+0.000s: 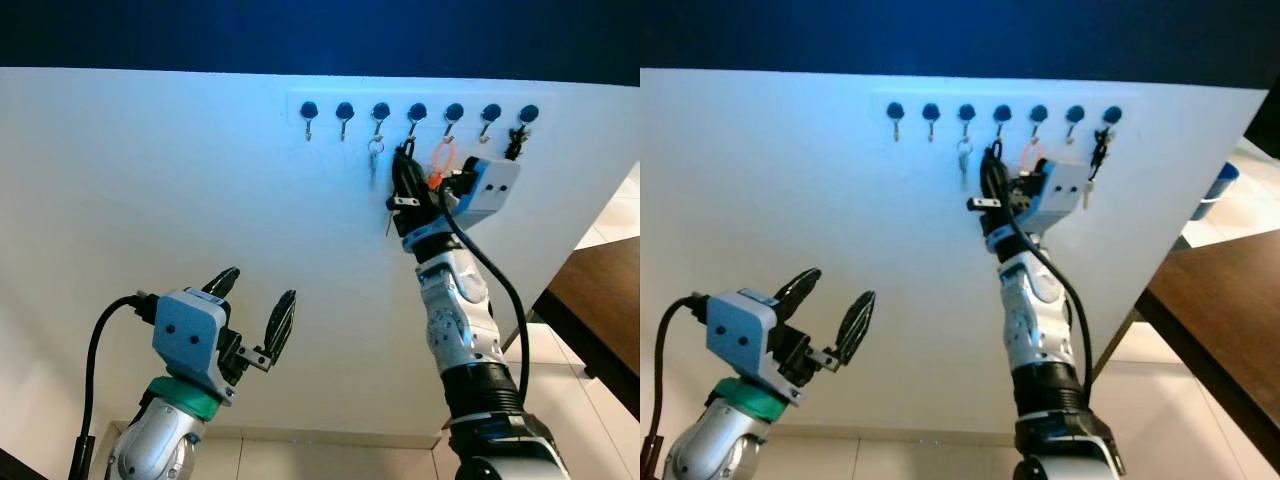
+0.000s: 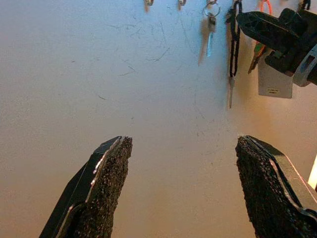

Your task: Hang keys on a hook

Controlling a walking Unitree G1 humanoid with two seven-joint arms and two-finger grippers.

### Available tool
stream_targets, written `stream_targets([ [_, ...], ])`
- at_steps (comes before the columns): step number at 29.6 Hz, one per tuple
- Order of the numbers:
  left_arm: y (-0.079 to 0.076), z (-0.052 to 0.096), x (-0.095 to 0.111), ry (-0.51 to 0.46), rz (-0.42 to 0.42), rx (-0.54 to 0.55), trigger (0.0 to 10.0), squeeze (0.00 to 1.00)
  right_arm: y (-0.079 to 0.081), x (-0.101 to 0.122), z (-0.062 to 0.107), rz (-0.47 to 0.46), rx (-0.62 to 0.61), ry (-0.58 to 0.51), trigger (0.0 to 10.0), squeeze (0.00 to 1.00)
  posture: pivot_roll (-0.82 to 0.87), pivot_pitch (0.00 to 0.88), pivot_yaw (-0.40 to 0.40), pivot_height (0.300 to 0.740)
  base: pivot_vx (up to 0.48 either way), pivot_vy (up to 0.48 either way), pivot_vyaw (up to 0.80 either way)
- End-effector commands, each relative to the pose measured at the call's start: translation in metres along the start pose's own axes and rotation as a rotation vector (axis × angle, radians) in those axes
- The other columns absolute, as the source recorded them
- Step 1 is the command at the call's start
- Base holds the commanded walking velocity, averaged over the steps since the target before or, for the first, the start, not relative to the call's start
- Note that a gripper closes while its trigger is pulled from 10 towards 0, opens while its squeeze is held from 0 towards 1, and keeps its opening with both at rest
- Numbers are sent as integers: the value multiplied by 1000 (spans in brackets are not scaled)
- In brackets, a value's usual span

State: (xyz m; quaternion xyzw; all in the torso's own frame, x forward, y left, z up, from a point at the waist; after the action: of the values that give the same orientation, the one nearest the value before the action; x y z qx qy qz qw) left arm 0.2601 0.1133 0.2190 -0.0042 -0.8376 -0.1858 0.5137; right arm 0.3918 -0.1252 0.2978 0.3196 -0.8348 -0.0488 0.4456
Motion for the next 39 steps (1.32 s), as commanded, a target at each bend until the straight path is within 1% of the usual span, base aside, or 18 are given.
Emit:
stream_targets([
  [1,-1,3,-2,14,6,-13,10000,0,-2,-9,4,-13,-16,33,10000,0,-156,90,92,740,0,0,0],
  [14,-1,4,-2,20,-2,-11,10000,0,0,-14,8,-13,-2,59,10000,0,-149,99,91,740,0,0,0],
  [19,-1,3,0,11,-2,-13,10000,0,6,-23,12,17,40,104,10000,0,-149,99,91,740,0,0,0],
  [22,-1,3,1,6,0,-17,10000,0,7,-26,14,20,48,119,10000,0,-149,99,91,740,0,0,0],
  [23,-2,3,2,3,2,-22,10000,0,8,-31,16,26,57,152,10000,0,-149,99,91,740,0,0,0],
  [24,-2,3,2,3,2,-22,10000,0,8,-31,16,26,57,152,10000,0,-149,99,91,740,0,0,0],
  [25,-3,2,2,2,2,-28,10000,0,7,-40,20,47,68,209,10000,0,-149,99,91,740,0,0,0],
  [26,-3,2,2,2,2,-28,10000,0,7,-40,20,47,68,209,10000,0,-149,99,91,740,0,0,0],
  [28,-4,2,3,0,4,-35,10000,0,6,-58,31,75,91,306,10000,0,-149,99,91,740,0,0,0],
  [29,-4,2,3,0,4,-35,10000,0,6,-58,31,75,91,306,10000,0,-149,99,91,740,0,0,0],
  [30,-5,2,3,0,3,-40,10000,0,5,-65,38,91,100,341,10000,0,-149,99,91,740,0,0,0],
  [31,-5,2,3,0,3,-40,10000,0,5,-65,38,91,100,341,10000,0,-149,99,91,740,0,0,0],
  [33,-6,3,3,1,5,-46,10000,0,2,-77,53,115,111,396,10000,0,-149,99,91,740,0,0,0],
  [34,-6,3,3,1,5,-46,10000,0,2,-77,53,115,111,396,10000,0,-149,99,91,740,0,0,0],
  [35,-6,3,3,2,6,-48,10000,0,0,-81,60,123,113,417,10000,0,-149,99,91,740,0,0,0],
  [36,-6,3,3,2,6,-48,10000,0,0,-81,60,123,113,417,10000,0,-149,99,91,740,0,0,0],
  [38,-7,4,3,1,11,-52,10000,0,-1,-85,69,125,112,433,10000,0,-147,100,88,740,0,0,0],
  [39,-7,4,3,1,11,-52,10000,0,-1,-85,69,125,112,433,10000,0,-147,100,88,740,0,0,0],
])
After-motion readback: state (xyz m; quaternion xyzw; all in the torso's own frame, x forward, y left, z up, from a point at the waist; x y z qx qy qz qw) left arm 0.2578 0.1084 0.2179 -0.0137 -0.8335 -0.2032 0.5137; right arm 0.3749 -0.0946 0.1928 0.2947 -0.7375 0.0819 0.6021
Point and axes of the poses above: a point about 5 cm out from each wrist's last joint towards the gripper, its own z axis pointing back from the gripper into the wrist, its own x axis along the axis of the wrist's last joint, y = z × x, the point moved 2 cm from there along -z, pointing out of the wrist towards the gripper, and after that the axes turned 14 degrees about -z, right-handed, at the moved point
